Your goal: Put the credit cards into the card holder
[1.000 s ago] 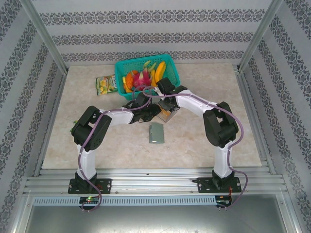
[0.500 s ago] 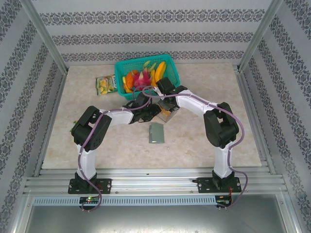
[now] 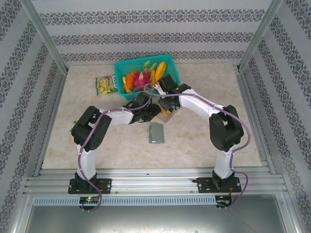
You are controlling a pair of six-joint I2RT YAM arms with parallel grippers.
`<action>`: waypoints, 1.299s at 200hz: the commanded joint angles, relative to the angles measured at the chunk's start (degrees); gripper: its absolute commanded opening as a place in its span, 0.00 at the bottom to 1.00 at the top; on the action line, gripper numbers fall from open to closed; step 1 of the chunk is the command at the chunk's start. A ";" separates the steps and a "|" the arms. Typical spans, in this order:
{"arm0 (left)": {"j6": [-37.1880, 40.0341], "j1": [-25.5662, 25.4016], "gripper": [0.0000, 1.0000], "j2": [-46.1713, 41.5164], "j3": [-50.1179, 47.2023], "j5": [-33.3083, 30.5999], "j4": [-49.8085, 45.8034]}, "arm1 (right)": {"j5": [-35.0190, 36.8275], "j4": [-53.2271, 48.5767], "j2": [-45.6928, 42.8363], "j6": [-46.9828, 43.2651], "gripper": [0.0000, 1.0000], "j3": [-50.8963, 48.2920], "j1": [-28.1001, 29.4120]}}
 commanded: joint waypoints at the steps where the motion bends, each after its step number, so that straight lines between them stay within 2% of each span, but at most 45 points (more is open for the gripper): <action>1: 0.82 0.80 0.38 -0.33 -1.59 -1.15 -5.10 | -1.53 -1.88 -3.05 2.83 0.04 0.02 -0.76; 72: 2.22 0.81 0.39 -2.03 -1.55 -0.37 -4.21 | -7.30 -1.36 -8.56 12.64 0.00 -2.19 -3.49; 94: 3.40 0.72 0.42 -3.35 -1.45 0.02 -3.67 | -12.97 1.05 -12.08 17.83 0.00 -5.02 -5.43; 130: 5.44 0.72 0.44 -5.17 -1.09 1.36 -4.41 | -21.40 6.49 -19.61 29.84 0.00 -11.63 -8.32; 155: 6.20 0.62 0.48 -7.43 -2.65 1.54 -4.22 | -24.16 9.40 -25.24 39.79 0.00 -17.05 -10.64; 207: 11.10 0.72 0.56 -18.46 -8.94 -1.20 -9.48 | -31.97 17.31 -32.89 54.20 0.00 -27.76 -11.97; 227: 9.95 0.66 0.57 -23.61 -15.36 1.17 -9.03 | -28.77 16.88 -35.03 54.45 0.00 -30.30 -10.39; 260: 6.64 0.67 0.63 -29.52 -24.60 8.62 -1.41 | -22.42 13.08 -36.85 51.34 0.00 -31.74 -5.15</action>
